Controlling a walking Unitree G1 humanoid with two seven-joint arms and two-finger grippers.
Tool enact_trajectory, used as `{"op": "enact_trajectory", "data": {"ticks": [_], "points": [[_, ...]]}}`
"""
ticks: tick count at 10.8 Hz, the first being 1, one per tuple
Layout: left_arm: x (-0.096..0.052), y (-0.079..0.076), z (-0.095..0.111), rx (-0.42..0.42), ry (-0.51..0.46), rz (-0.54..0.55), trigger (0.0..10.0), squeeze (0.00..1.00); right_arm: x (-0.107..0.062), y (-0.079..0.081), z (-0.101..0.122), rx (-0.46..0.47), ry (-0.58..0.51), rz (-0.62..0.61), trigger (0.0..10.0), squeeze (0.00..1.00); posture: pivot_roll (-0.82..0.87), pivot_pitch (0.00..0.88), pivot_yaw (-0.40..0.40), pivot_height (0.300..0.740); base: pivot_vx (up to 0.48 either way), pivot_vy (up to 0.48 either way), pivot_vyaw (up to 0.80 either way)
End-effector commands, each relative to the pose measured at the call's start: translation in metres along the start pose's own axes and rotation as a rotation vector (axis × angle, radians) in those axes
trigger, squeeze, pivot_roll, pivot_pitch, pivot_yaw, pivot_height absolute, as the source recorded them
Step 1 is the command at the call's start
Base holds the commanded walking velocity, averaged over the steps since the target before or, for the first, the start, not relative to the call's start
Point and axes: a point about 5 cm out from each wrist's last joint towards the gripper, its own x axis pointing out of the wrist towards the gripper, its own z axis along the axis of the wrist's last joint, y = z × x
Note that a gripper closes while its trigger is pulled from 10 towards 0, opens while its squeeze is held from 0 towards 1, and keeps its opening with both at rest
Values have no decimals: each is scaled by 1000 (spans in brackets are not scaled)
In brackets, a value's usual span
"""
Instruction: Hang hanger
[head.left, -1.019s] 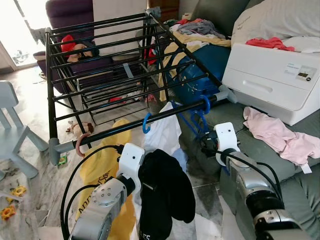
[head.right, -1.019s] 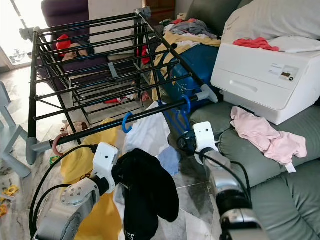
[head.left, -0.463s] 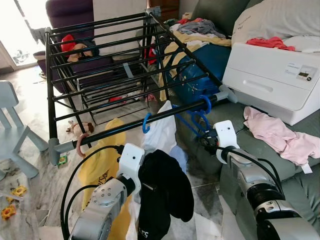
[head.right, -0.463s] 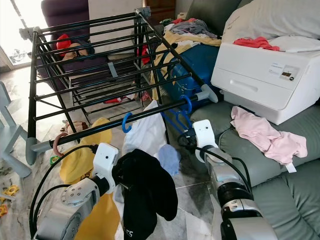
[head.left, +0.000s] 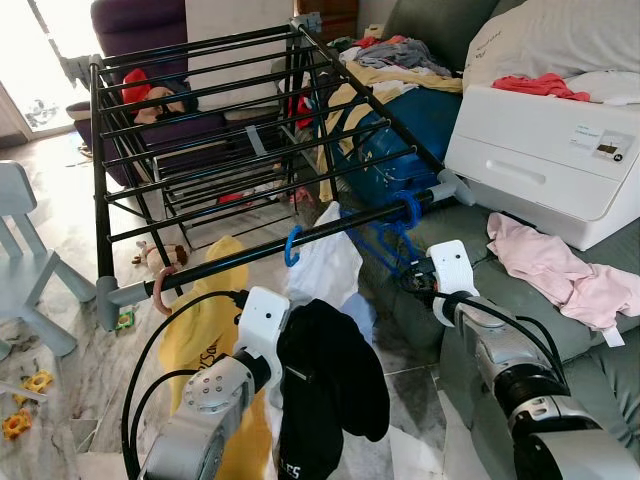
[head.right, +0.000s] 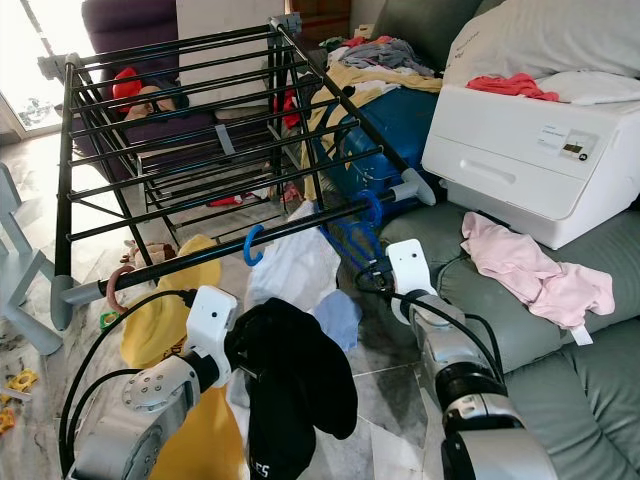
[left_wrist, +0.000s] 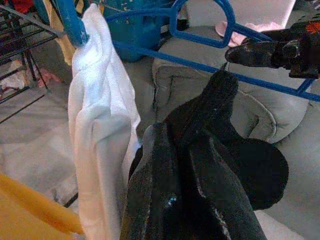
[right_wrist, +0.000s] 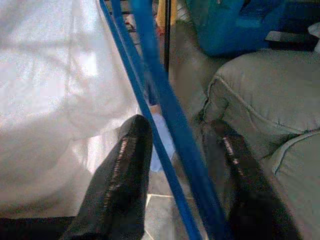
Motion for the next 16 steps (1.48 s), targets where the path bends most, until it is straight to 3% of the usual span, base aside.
{"op": "enact_trajectory", "data": {"ticks": [1, 4, 5, 6, 7, 10, 11, 12, 15, 16], "points": [[0, 0, 6, 22, -19, 4, 10000, 0, 2, 1, 8, -1, -25, 9, 0, 0, -66, 0, 49, 740, 0, 0, 0], [1, 0, 6, 23, -16, 4, 10000, 0, 3, 1, 9, -2, -30, 2, 0, 0, -65, 0, 50, 740, 0, 0, 0], [1, 0, 6, 24, -16, 4, 10000, 0, 3, 3, 9, -5, -28, 0, 627, 0, -65, 0, 50, 740, 0, 0, 0], [1, 0, 6, 25, -14, 4, 10000, 0, 3, 4, 7, -4, -19, -10, 2784, 0, -66, 0, 51, 740, 0, 0, 0], [1, 0, 6, 26, -14, 4, 10000, 0, 3, 4, 4, -11, -7, -20, 10000, 0, -65, 0, 51, 740, 0, 0, 0], [1, 1, 6, 26, -12, 8, 10000, 0, 4, 2, 4, -8, 0, -34, 10000, 0, -64, 0, 50, 740, 0, 0, 0], [1, 1, 6, 27, -11, 7, 10000, 0, 3, 1, 5, -5, -6, -38, 588, 0, -64, 0, 51, 740, 0, 0, 0], [1, 1, 6, 28, -11, 8, 10000, 0, 3, 1, 7, 3, -18, -36, 0, 0, -65, 0, 51, 740, 0, 0, 0], [0, 1, 8, 44, -34, 27, 10000, 0, 0, 2, 20, 3, -135, -47, 0, 0, -66, 0, 51, 740, 0, 0, 0], [-1, 1, 10, 45, -53, 35, 10000, 0, -6, 6, 20, -3, -204, -54, 10000, 0, -68, 0, 51, 740, 0, 0, 0]]}}
